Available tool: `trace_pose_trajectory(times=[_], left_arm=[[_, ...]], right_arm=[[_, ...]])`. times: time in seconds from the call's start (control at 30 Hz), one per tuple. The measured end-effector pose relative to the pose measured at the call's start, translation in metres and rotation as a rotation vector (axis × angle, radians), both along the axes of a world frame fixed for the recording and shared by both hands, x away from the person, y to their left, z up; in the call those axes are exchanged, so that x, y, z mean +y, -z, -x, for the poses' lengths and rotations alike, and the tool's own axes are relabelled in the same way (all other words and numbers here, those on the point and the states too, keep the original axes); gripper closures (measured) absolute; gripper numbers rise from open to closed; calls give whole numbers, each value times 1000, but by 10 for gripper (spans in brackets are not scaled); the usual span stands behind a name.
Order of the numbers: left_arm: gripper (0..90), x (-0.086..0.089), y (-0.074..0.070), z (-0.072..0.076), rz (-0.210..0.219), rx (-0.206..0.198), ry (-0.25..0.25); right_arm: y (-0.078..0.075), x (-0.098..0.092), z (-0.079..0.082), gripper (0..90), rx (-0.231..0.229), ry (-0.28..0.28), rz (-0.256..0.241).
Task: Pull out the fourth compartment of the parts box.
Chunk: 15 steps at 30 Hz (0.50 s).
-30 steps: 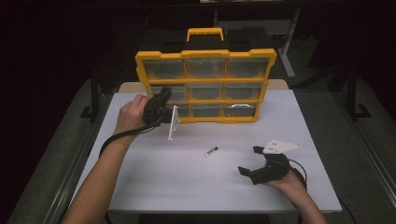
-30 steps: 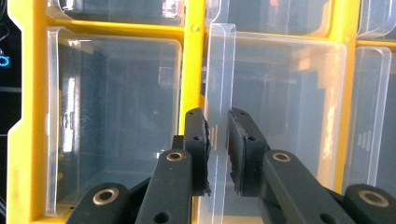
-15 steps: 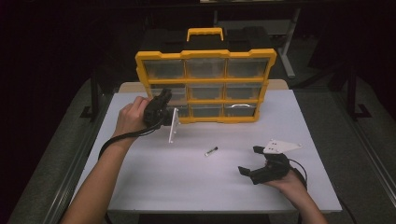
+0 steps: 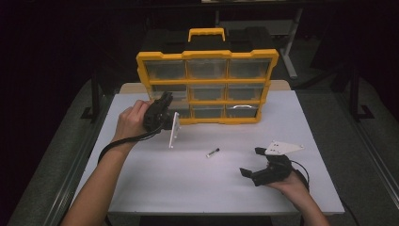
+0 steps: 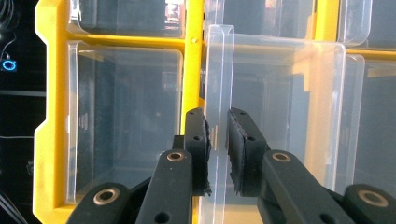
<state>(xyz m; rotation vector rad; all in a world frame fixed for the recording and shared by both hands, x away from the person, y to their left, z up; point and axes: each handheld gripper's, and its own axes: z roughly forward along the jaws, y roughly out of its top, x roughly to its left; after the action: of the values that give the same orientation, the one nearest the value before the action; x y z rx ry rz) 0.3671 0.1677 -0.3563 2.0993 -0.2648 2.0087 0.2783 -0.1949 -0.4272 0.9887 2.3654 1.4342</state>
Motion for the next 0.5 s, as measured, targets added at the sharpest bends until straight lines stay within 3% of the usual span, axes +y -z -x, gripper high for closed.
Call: trace_pose_trajectory(times=[0.5], left_arm=[[788, 0, 0, 10, -5, 0, 7]], right_arm=[[0, 0, 0, 2, 0, 1, -2]])
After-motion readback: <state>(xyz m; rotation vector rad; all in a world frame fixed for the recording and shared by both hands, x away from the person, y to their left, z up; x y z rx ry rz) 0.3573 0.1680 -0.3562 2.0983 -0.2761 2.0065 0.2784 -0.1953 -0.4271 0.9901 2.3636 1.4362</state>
